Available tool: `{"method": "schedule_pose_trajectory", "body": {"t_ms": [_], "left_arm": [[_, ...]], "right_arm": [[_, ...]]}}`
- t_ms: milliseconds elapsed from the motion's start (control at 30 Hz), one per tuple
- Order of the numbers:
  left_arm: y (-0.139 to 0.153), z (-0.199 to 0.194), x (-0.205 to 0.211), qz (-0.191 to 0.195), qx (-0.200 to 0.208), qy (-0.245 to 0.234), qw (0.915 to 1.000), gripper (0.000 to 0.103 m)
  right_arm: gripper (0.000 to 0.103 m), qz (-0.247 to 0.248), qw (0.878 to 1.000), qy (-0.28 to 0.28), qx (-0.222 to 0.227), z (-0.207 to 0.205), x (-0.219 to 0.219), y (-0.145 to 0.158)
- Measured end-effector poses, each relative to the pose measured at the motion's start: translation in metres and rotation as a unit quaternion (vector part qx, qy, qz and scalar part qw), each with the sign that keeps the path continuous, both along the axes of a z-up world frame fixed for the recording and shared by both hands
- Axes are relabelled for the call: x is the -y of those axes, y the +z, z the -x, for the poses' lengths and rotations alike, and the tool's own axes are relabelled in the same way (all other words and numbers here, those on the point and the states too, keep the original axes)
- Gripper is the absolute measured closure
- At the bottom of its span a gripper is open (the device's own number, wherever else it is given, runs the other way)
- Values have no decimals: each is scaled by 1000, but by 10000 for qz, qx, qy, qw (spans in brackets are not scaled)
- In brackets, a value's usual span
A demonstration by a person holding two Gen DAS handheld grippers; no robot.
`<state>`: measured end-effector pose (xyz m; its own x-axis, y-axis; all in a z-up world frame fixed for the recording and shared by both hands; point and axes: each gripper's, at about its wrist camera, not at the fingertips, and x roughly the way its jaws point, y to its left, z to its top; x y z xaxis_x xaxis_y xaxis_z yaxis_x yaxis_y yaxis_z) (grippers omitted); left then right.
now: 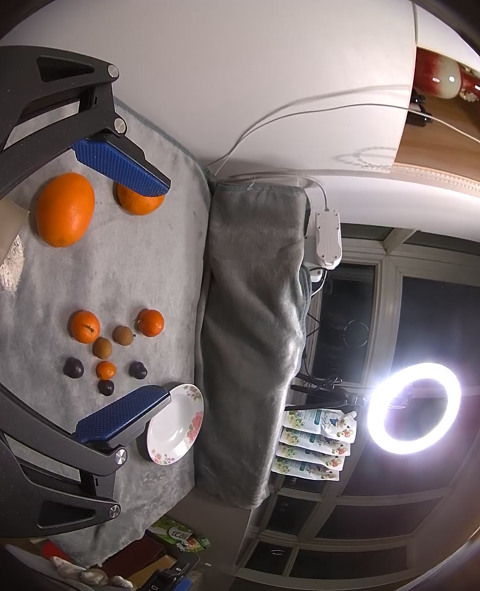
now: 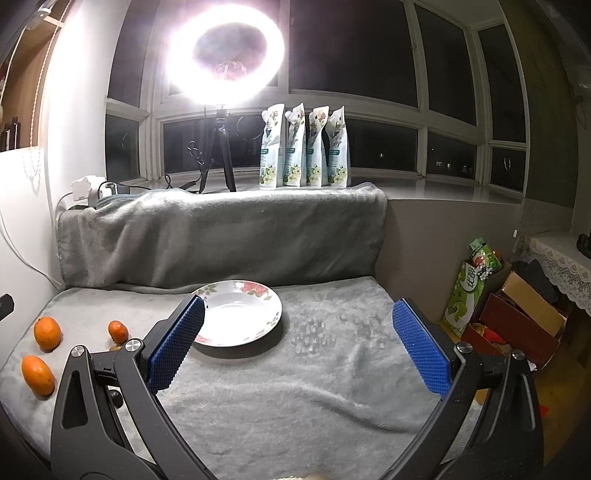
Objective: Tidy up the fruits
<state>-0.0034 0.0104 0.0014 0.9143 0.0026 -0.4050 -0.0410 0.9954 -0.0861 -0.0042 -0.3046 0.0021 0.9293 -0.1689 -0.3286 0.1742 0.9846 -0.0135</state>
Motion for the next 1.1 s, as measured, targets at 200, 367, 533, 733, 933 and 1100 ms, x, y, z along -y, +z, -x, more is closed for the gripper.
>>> {"method": "schedule_pose_trajectory", "body": {"t_ms": [200, 367, 533, 733, 933, 1100], "left_arm": [[0, 1, -1, 5, -3, -7, 10000, 1], [0, 1, -1, 13, 3, 2, 10000, 1], [0, 0, -1, 14, -7, -3, 10000, 1], [2, 2, 1, 2, -21, -4, 10000, 1], [2, 2, 1, 7, -23, -3, 10000, 1], [2, 2, 2, 12, -28, -3, 10000, 1]], "right_arm": [[0, 2, 10000, 4, 4, 1, 0, 0], [0, -2, 10000, 0, 6, 1, 0, 0], [0, -2, 10000, 0, -8, 1, -1, 0], [0, 1, 10000, 13, -25, 1, -1, 0], [0, -2, 10000, 14, -34, 0, -1, 0], [0, 3, 10000, 18, -28, 1, -1, 0]]}}
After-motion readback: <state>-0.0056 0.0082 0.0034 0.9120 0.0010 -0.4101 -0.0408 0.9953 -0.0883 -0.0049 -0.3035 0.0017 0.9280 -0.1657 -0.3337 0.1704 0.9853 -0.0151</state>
